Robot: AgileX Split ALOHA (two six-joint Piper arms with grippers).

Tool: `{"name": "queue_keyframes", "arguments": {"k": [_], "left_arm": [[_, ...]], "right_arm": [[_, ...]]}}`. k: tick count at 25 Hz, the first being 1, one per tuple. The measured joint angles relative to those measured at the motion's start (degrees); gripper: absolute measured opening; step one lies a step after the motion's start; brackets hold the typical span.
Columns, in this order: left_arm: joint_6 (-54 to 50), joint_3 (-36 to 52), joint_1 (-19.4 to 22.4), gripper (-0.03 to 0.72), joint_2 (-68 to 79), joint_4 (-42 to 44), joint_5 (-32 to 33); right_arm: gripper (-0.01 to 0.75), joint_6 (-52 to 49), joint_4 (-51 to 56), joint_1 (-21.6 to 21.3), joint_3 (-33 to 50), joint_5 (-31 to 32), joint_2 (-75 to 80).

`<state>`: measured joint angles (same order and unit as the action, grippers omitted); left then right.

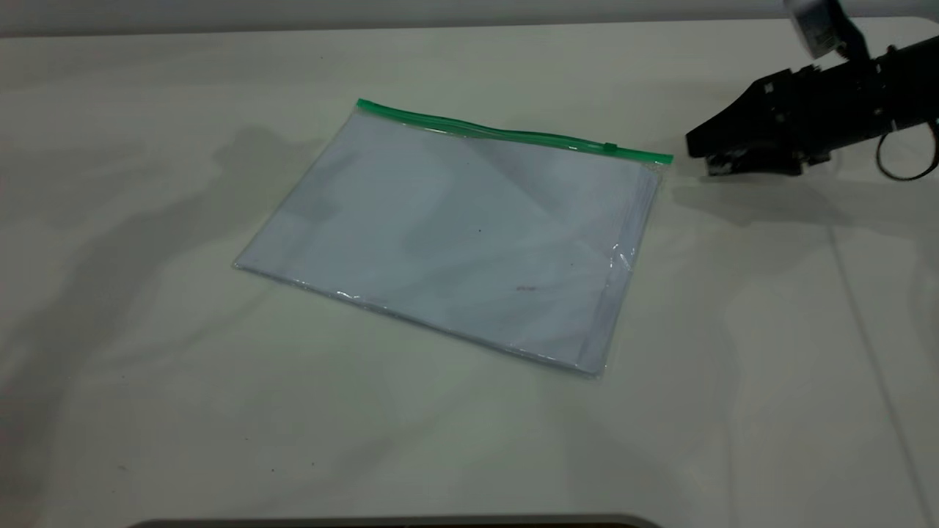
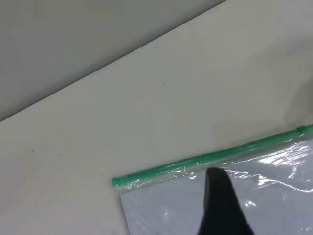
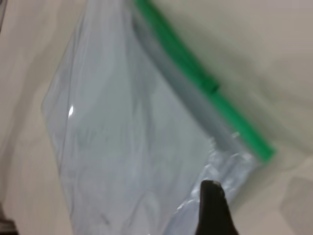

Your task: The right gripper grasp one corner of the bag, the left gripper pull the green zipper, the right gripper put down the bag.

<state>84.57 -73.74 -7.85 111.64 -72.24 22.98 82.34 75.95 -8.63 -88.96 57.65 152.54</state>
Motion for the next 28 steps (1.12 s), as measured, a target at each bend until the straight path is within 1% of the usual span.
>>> {"name": "queue_keyframes", "arguments": {"k": [8,11,13,15,17,20,21,22,25,28], "left_arm": [[0.0,0.0,0.0,0.514,0.0,0.0,0.0],[0.0,0.0,0.0,0.514,0.0,0.0,0.0],[0.0,0.0,0.0,0.514,0.0,0.0,0.0],[0.1,0.0,0.0,0.514,0.0,0.0,0.0],[0.5,0.0,0.0,0.506,0.0,0.0,0.0],[0.7,-0.1,0.0,0.469,0.7,0.1,0.0],[0.9,-0.5,0.0,0.45,1.2,0.1,0.0],[0.9,-0.8,0.0,0.428,1.7,0.1,0.0],[1.0,-3.5,0.0,0.361,4.2,0.1,1.6],[1.0,-9.2,0.0,0.308,7.8,0.2,7.5]], "right_arm": [[0.535,2.1,1.6,6.9,0.0,-0.6,2.0],[0.535,3.7,4.1,8.8,0.0,-1.1,2.6],[0.519,5.1,6.2,9.7,0.0,-1.7,2.8],[0.458,6.6,8.4,10.3,0.0,-2.8,2.9],[0.351,7.9,10.1,10.4,0.0,-3.7,3.1],[0.101,8.9,10.4,10.4,0.0,-3.8,3.3],[0.056,9.2,10.2,10.4,0.0,-3.2,3.3],[0.037,9.4,10.0,10.4,0.0,-2.8,3.1],[0.036,9.6,7.1,10.3,0.0,-2.4,1.8],[0.036,8.8,1.6,10.3,0.0,-1.8,-1.6]]}}
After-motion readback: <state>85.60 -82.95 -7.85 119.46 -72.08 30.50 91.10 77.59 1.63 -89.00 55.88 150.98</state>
